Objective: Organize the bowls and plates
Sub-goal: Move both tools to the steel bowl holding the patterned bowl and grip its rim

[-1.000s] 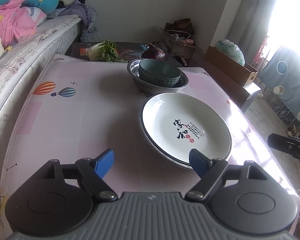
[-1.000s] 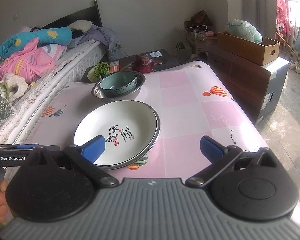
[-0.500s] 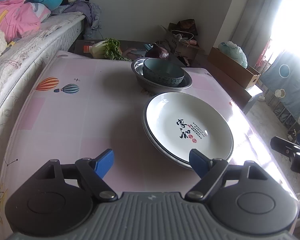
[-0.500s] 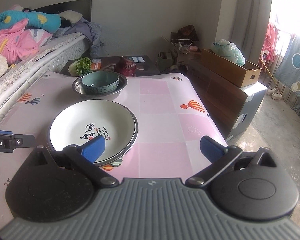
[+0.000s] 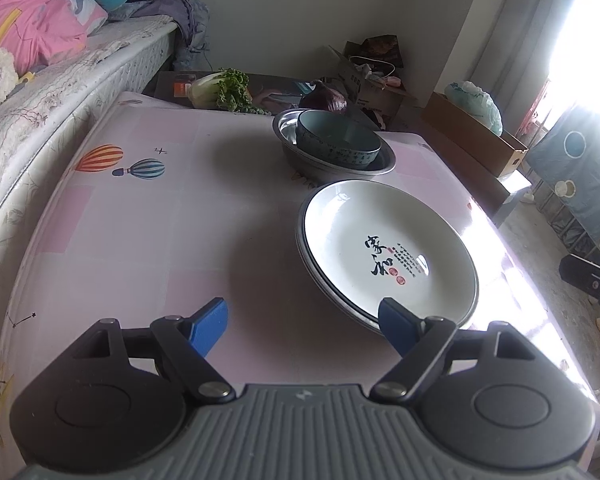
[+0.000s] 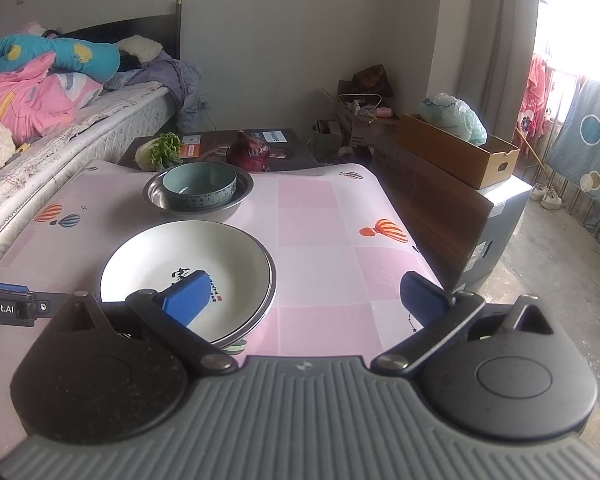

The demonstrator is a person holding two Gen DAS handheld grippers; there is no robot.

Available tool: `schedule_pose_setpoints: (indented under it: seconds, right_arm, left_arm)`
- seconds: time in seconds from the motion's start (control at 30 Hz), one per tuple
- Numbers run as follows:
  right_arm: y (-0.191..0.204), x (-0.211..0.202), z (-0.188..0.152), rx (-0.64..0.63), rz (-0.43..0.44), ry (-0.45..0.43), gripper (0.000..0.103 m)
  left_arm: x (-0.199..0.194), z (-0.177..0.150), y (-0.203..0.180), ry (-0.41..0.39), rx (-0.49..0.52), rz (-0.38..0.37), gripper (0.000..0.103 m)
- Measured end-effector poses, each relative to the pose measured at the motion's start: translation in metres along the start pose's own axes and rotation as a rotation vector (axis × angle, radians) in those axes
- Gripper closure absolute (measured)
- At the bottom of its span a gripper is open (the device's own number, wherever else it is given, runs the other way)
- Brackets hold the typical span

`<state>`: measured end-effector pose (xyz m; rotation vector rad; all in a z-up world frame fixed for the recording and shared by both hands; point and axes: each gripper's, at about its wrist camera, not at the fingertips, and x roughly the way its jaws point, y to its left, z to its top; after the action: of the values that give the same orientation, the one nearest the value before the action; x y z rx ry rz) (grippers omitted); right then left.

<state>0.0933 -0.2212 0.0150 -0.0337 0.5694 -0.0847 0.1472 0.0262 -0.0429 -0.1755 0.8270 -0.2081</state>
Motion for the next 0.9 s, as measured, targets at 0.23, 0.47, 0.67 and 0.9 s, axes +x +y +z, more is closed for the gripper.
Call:
schedule_pose_setpoints:
  seconds: [0.23,0.47,0.67,0.9]
  right_arm:
    - [-0.003,0.006,0.011,0.019,0.052,-0.037,0.001]
    - [-0.011,0.025,0.034,0.075,0.154,-0.064,0.001]
    - [-0.019,0.066,0.066,0.159,0.217,-0.024,0.001]
    - [-0.018,0.137,0.096,0.173,0.28,0.057,0.001]
  left_arm:
    - [0.003,0.009,0.006,-0.018,-0.005,0.015,0.019]
    - [0.008,0.031,0.015,-0.062,0.017,0.049,0.019]
    - [0.024,0.062,0.028,-0.09,0.012,0.087,0.019]
    - [0.061,0.108,0.039,-0.083,-0.003,0.102,0.02]
